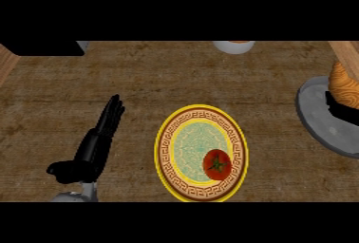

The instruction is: Pick the croissant from the plate and place it in the pan

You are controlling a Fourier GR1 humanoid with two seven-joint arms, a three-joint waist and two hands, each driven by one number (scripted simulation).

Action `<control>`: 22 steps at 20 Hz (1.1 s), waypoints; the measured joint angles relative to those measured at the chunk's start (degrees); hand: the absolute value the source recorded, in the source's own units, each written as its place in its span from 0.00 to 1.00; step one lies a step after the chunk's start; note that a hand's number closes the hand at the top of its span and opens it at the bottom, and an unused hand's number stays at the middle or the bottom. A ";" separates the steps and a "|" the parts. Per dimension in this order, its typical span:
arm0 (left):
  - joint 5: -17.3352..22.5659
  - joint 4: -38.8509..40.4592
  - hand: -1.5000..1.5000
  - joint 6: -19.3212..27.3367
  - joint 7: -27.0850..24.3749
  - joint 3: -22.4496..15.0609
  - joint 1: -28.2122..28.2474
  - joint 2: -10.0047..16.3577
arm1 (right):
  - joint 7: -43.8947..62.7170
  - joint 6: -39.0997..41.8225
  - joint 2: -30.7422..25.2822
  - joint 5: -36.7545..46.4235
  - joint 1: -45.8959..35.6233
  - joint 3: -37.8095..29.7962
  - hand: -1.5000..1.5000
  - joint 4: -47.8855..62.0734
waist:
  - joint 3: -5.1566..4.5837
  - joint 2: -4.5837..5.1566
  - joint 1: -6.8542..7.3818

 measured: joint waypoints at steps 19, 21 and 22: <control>-1.13 2.33 0.50 -1.03 -1.10 -0.57 -1.95 -0.99 | -19.20 14.00 -10.54 -6.74 -22.21 -5.85 0.00 52.51 | 0.15 0.92 2.33; -1.37 2.90 0.50 -0.88 -1.51 -0.71 -2.19 -1.38 | -21.01 15.23 -10.53 -7.25 -24.33 -6.39 0.00 55.47 | 0.17 0.95 2.37; -1.45 2.53 0.50 -0.82 -1.04 -0.91 -2.36 -1.52 | -22.21 15.18 -10.43 -7.77 -25.04 -7.01 0.00 56.59 | 0.18 0.95 2.37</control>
